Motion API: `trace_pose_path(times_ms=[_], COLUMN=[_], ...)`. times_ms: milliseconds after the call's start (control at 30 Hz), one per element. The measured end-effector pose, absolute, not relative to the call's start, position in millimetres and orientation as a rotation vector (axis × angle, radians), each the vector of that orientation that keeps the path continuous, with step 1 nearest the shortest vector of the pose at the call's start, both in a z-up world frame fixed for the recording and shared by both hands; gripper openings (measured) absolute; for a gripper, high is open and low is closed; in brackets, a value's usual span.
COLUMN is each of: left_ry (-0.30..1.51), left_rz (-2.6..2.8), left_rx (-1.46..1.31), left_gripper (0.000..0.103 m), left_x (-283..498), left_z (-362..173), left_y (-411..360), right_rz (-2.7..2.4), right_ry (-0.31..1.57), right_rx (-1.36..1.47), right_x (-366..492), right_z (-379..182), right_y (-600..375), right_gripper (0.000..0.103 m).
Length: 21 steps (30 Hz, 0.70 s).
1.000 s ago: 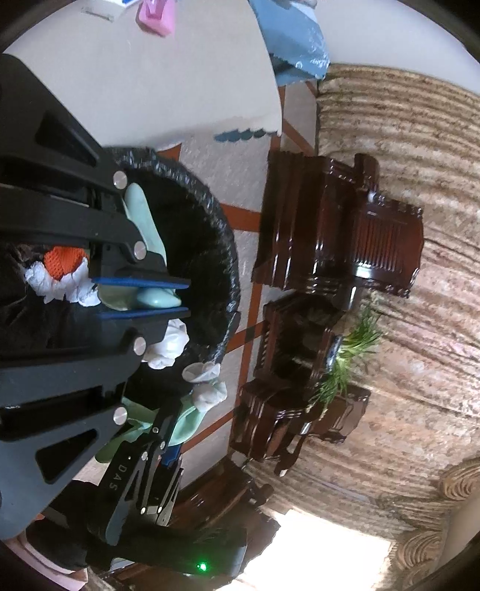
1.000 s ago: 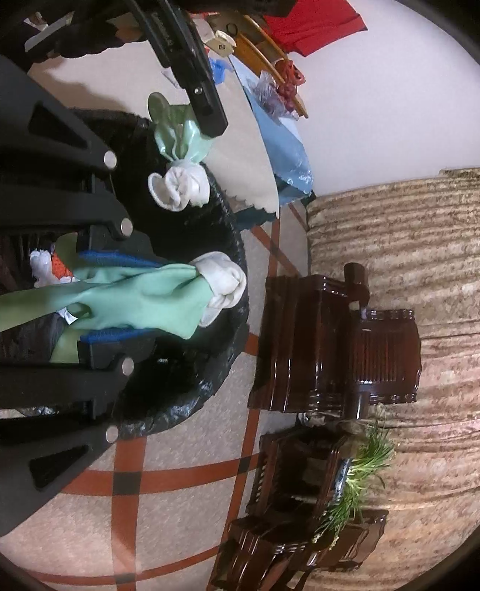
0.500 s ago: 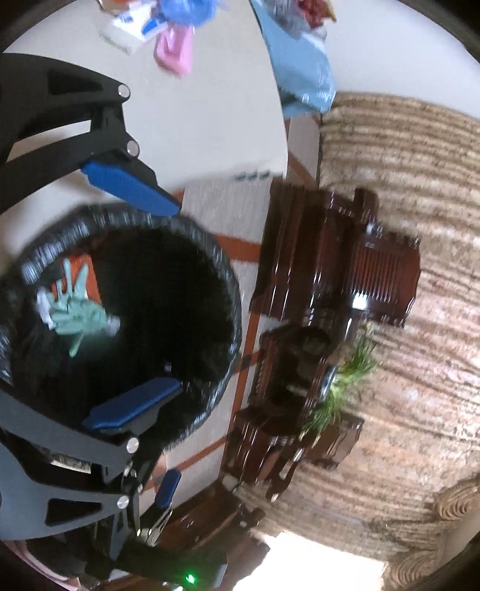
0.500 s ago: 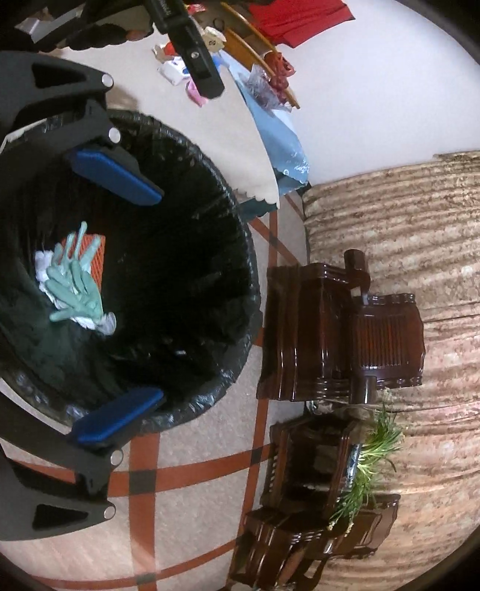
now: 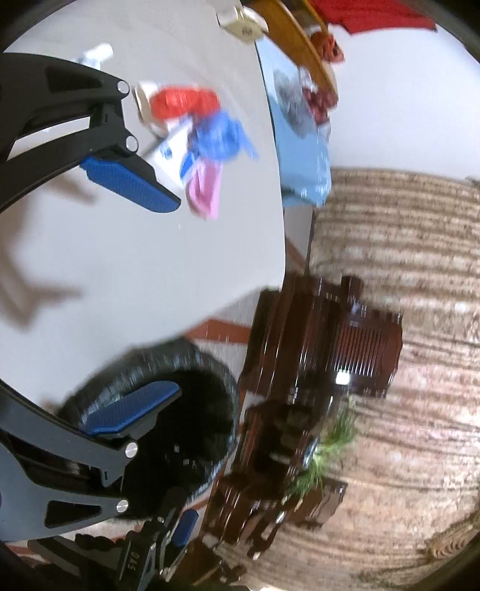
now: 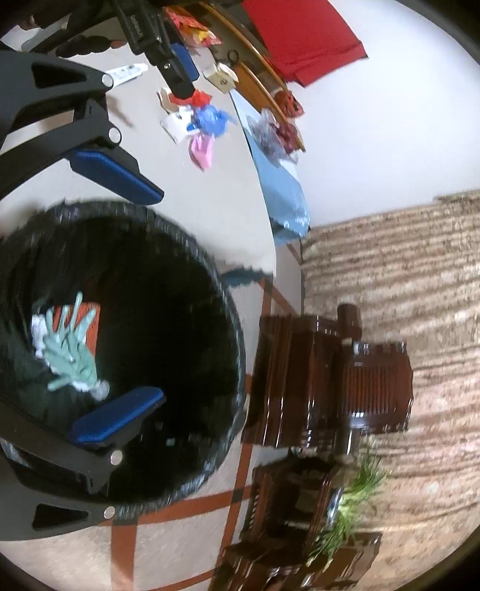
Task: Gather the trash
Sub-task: 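Move both open tools back over the table toward the remaining trash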
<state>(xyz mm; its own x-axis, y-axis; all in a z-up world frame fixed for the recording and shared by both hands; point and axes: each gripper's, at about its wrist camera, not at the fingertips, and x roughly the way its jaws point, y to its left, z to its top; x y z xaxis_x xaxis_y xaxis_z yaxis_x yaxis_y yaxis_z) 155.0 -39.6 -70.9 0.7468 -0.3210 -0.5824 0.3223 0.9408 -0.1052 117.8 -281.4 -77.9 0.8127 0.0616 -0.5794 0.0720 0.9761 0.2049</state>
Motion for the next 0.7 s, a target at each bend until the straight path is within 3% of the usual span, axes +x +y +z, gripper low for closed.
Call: trace_pose_path(times_ms=[700], left_ry=[0.739], left_rz=[0.077], left_rx=[-0.065], left_gripper=[0.090], left_x=[128], left_z=[-120], left_y=[155], right_rz=[0.292], right_ry=[0.612], right_rx=[0.032], right_x=[159], right_z=[-102], right_y=[-101], right_gripper=[0.097])
